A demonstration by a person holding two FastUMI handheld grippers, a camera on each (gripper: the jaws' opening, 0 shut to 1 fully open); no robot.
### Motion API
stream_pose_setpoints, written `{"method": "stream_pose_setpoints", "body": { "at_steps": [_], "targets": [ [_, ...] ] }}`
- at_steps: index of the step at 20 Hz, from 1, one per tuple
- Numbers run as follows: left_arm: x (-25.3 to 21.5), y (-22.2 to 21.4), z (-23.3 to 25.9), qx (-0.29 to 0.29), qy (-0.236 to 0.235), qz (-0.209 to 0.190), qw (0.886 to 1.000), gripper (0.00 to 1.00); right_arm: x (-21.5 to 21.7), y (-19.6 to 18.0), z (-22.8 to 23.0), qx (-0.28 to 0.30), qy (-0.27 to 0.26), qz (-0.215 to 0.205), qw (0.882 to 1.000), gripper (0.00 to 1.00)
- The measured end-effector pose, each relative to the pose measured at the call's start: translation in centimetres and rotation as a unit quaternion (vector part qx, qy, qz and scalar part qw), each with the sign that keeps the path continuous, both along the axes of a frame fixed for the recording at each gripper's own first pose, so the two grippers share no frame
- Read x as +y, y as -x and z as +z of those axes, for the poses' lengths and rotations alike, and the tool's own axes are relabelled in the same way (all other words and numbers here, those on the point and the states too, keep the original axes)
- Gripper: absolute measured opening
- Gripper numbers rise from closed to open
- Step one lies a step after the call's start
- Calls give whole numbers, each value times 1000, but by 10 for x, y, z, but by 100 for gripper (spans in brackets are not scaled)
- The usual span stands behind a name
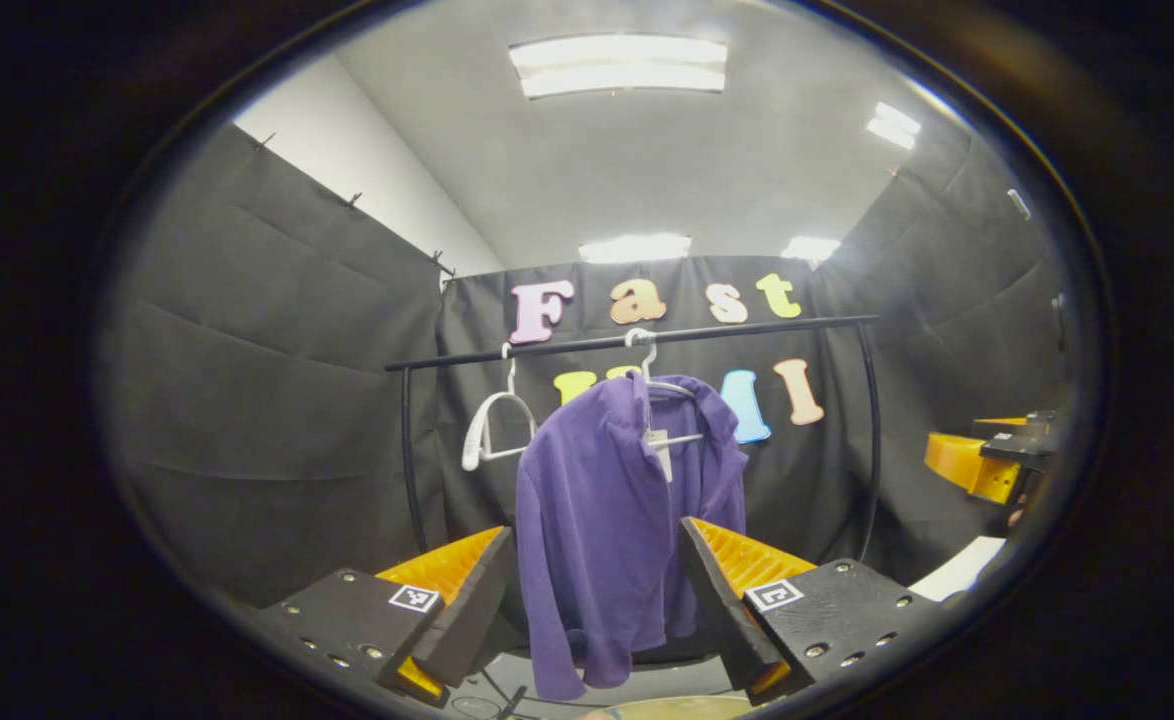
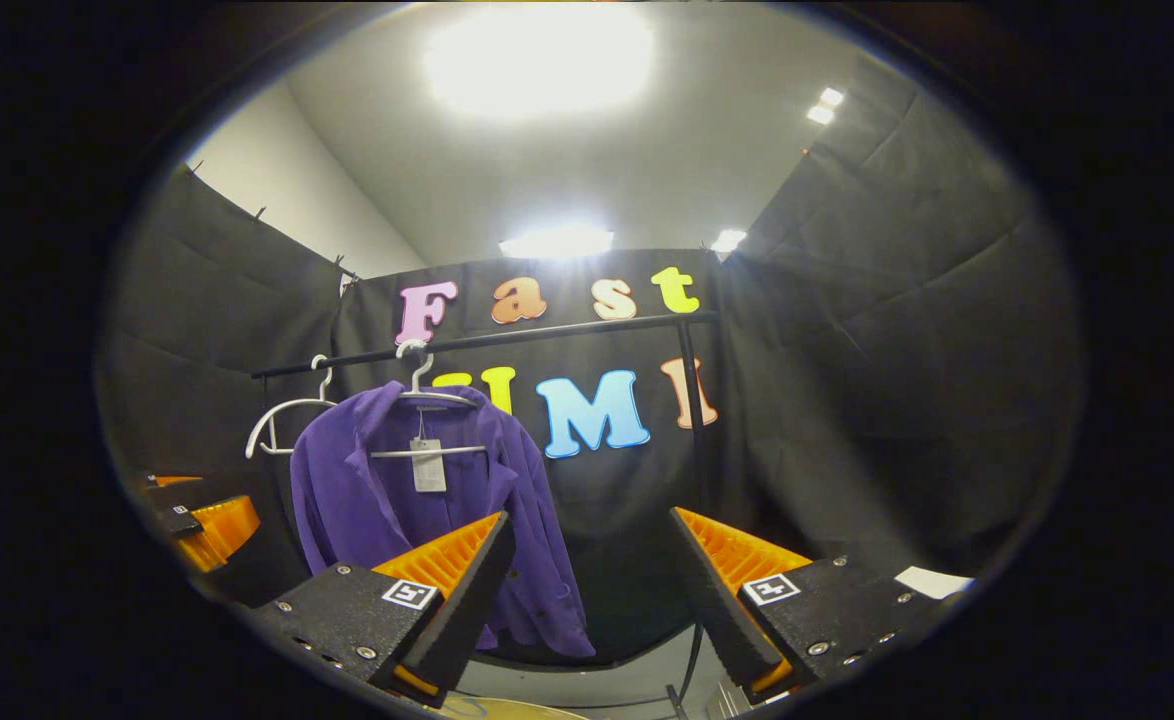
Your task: Grasp the clothes on the hanger with both hands and then place them into the laundry hamper below.
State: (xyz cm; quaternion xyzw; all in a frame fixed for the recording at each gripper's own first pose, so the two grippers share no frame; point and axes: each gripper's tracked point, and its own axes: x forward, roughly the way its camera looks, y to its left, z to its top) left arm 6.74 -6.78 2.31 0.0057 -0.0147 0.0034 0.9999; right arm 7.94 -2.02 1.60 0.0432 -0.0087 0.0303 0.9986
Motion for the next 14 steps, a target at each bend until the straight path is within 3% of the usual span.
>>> {"method": "stream_pose_setpoints", "body": {
  "at_steps": [1, 2, 5, 7, 13, 14],
  "targets": [
    [-3, -6, 2, -1, 1, 3, 1000, 94, 1, -8, 4, -5, 0, 6, 1000, 95],
    [-5, -13, 4, -3, 1, 6, 1000, 99, 3, -18, 6, -8, -1, 13, 1000, 95],
    [-7, -35, 11, -10, 3, 22, 1000, 99, 11, -45, 12, -15, -10, 35, 999, 95],
    [-10, -49, 13, -13, 4, 31, 999, 89, 20, -63, 16, -19, -16, 50, 998, 94],
    [-20, -88, 18, -16, 0, 55, 998, 89, 37, -110, 22, -29, -28, 90, 995, 95],
    [-23, -95, 17, -14, 5, 57, 998, 99, 40, -117, 22, -29, -31, 96, 994, 95]
  ]
}}
